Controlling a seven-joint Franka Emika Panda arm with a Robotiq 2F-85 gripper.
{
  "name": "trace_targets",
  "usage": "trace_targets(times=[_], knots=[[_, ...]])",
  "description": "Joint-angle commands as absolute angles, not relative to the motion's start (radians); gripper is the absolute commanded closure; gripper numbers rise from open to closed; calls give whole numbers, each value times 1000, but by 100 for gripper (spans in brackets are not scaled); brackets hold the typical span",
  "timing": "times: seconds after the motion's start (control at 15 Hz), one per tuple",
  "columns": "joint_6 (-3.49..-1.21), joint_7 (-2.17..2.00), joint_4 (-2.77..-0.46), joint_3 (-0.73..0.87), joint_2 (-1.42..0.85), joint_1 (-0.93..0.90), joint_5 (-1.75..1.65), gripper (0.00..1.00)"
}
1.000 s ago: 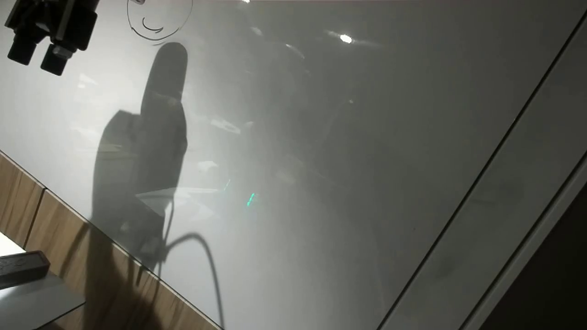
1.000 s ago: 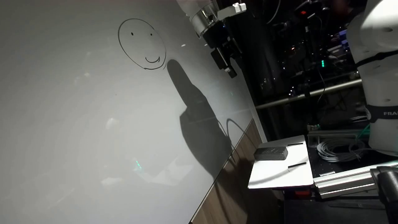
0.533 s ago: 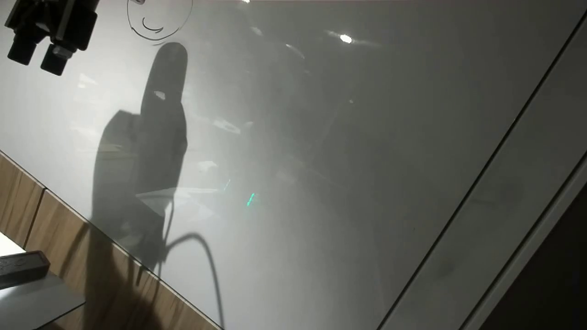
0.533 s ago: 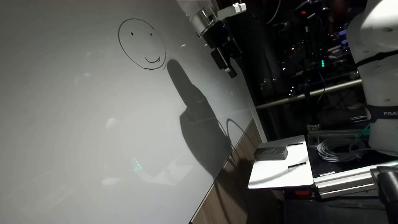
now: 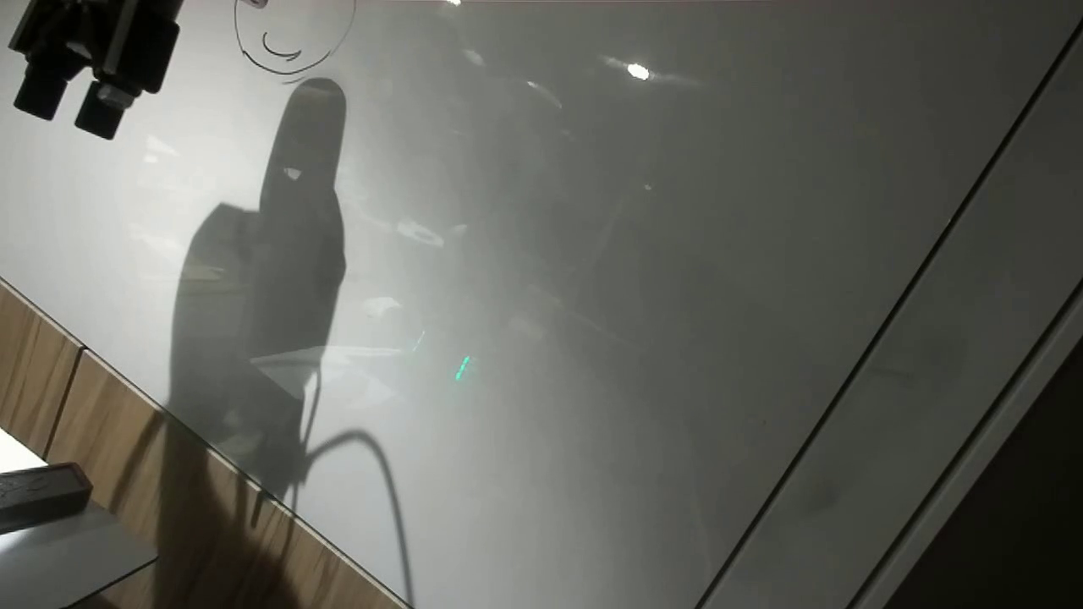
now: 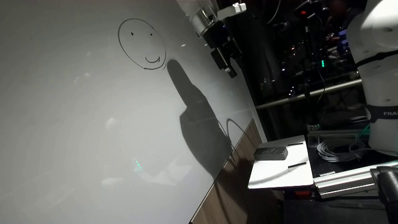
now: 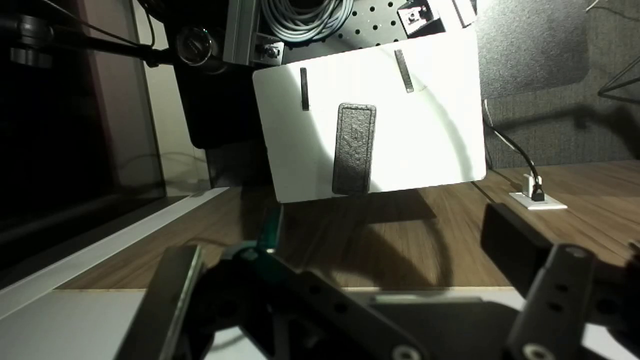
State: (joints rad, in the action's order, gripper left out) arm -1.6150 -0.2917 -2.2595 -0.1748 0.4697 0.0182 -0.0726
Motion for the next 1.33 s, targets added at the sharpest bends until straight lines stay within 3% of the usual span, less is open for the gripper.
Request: trace_targets(times=[0.0, 0.67, 1.27], knots=[[-1612, -298, -2257, -160, 467, 0, -79, 0], [-1793, -285, -2386, -157, 474, -25, -64, 0], [-2133, -309, -2579, -133, 403, -10, -34, 0]])
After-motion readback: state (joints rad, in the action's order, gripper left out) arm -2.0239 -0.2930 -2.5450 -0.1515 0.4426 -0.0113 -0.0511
